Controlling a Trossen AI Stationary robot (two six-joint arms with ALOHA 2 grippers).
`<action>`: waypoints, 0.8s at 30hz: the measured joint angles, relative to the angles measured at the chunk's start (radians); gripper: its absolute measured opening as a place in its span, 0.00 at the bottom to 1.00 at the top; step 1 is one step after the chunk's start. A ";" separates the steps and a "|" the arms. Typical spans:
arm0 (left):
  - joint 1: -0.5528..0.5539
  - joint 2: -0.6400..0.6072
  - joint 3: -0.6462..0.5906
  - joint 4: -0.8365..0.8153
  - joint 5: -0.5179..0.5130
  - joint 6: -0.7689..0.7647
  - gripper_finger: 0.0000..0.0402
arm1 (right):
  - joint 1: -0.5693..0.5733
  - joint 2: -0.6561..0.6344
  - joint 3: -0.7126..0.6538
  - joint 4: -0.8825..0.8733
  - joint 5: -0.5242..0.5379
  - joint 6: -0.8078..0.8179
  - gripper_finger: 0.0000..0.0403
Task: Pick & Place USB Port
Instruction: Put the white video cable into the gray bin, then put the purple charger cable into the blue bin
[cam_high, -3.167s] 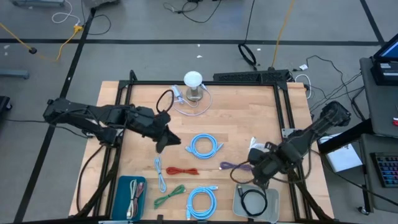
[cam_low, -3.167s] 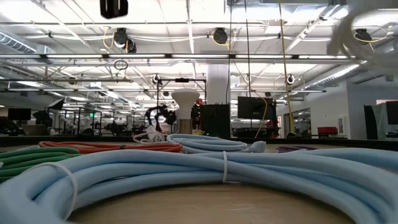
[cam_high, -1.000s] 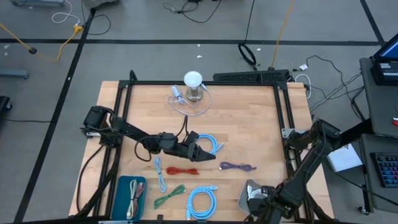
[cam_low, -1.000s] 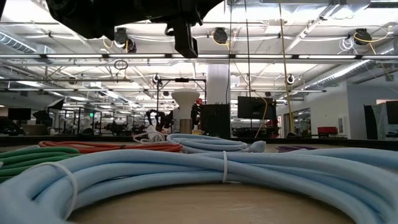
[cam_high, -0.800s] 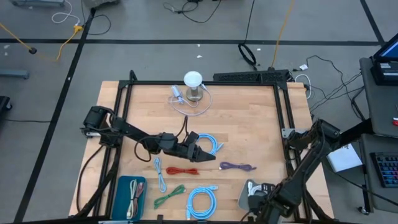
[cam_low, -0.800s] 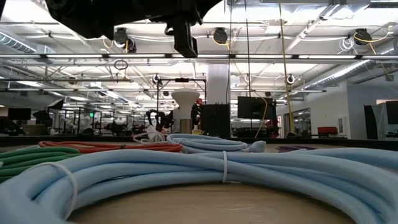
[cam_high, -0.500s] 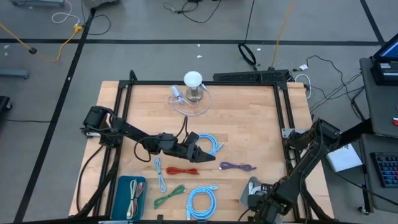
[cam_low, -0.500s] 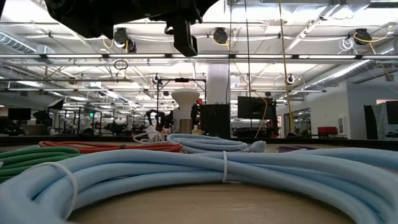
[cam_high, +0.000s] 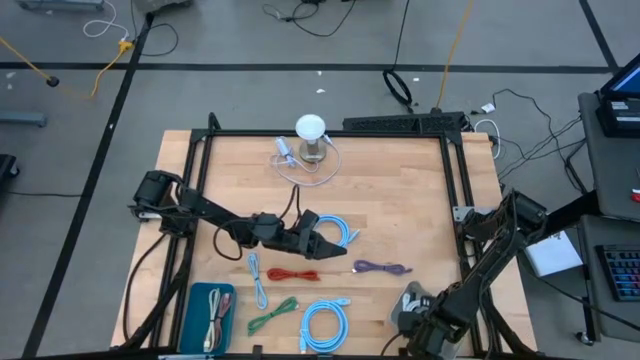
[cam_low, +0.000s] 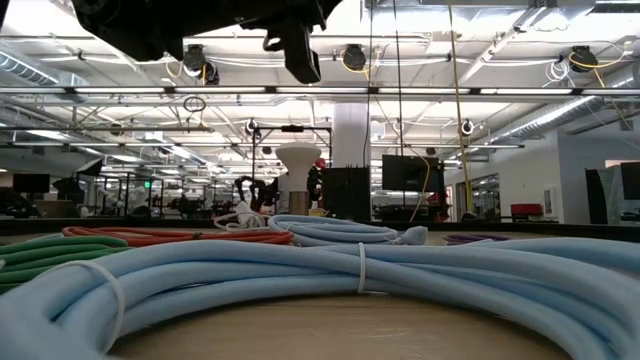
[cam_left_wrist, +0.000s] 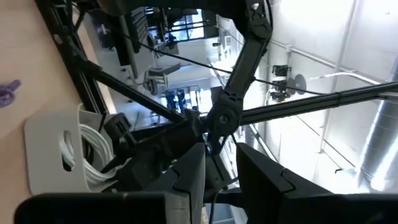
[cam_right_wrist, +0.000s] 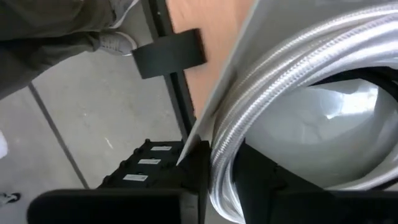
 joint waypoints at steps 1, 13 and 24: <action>0.000 -0.004 0.000 -0.006 0.000 0.000 0.23 | 0.000 0.000 0.000 0.009 -0.001 0.000 0.15; -0.009 -0.009 0.000 0.005 -0.001 0.010 0.23 | -0.003 -0.070 0.001 0.004 0.108 0.031 0.32; -0.012 -0.009 0.000 0.005 -0.001 0.024 0.23 | -0.072 -0.269 0.001 -0.152 0.359 0.060 0.40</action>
